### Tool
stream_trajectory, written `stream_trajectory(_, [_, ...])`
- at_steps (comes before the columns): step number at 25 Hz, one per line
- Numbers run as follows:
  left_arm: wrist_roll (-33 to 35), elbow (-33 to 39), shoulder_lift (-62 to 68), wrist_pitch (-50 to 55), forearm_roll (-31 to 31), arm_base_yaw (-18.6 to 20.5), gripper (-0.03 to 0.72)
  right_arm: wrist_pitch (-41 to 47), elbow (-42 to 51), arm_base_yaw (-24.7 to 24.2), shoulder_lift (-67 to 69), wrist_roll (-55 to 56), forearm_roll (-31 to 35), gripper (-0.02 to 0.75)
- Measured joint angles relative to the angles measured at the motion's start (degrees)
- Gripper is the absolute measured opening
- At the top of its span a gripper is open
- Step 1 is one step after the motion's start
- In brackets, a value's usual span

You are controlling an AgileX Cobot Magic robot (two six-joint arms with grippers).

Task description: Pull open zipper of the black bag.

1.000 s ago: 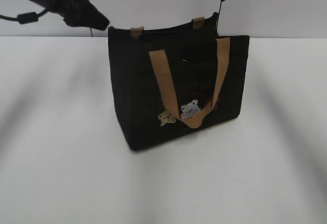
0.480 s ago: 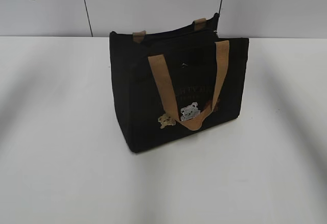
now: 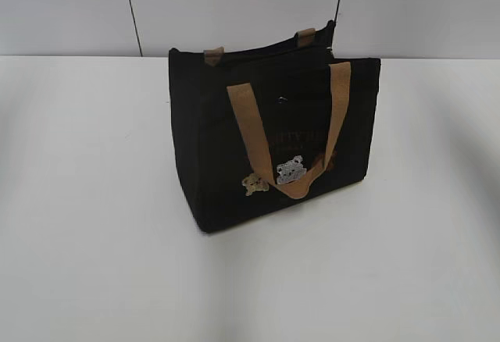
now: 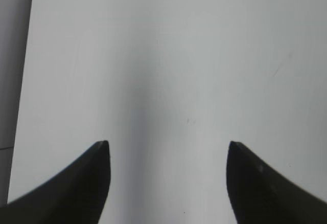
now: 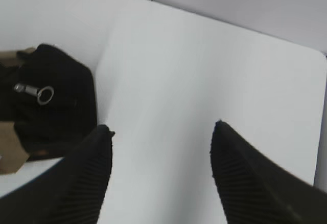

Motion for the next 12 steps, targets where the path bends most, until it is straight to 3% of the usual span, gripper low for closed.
stream_trajectory(5, [1.4, 12.7, -12.4, -7.1, -0.7, -0.5, 0.532, 0.0, 18.0, 0.0, -12.4, -1.1, 0.8, 0.462])
stream_trajectory(12, [3.8, 38.0, -35.8, -17.0, -1.0, -7.0, 0.532, -4.0, 43.0, 0.0, -32.4, -1.6, 1.0, 0.462])
